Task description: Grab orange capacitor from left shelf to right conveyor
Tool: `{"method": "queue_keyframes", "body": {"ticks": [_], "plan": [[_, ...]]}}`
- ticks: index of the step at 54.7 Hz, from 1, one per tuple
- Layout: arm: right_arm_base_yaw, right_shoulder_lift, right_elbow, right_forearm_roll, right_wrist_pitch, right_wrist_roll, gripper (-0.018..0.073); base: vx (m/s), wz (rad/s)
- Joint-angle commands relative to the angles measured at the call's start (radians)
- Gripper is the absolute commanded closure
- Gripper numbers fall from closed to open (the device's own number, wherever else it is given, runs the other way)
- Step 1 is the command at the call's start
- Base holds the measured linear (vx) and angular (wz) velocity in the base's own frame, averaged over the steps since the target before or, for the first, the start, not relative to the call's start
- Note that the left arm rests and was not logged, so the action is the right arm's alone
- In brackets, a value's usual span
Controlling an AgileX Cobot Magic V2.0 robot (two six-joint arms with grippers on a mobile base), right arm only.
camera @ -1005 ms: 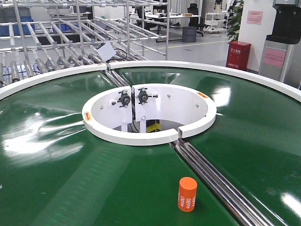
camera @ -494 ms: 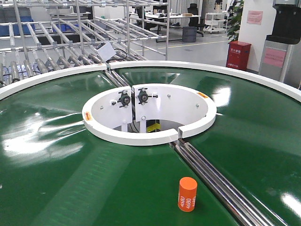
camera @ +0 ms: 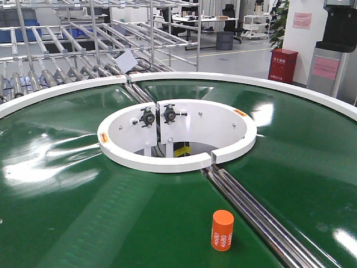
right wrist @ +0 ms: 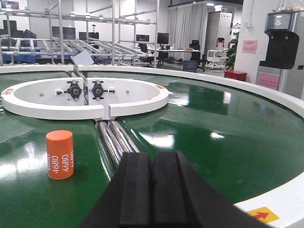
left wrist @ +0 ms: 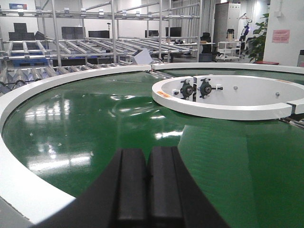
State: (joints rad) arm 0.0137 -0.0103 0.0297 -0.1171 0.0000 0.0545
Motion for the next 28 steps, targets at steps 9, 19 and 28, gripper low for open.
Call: {"method": "queue_keyframes", "body": {"ticks": [9, 19, 28], "plan": [[-0.005, -0.010, 0.007, 0.005, -0.078, 0.003, 0.0571, 0.00, 0.00], [-0.005, -0.010, 0.007, 0.005, -0.078, 0.003, 0.0571, 0.00, 0.00], [-0.005, -0.010, 0.007, 0.005, -0.078, 0.003, 0.0571, 0.00, 0.00]]}}
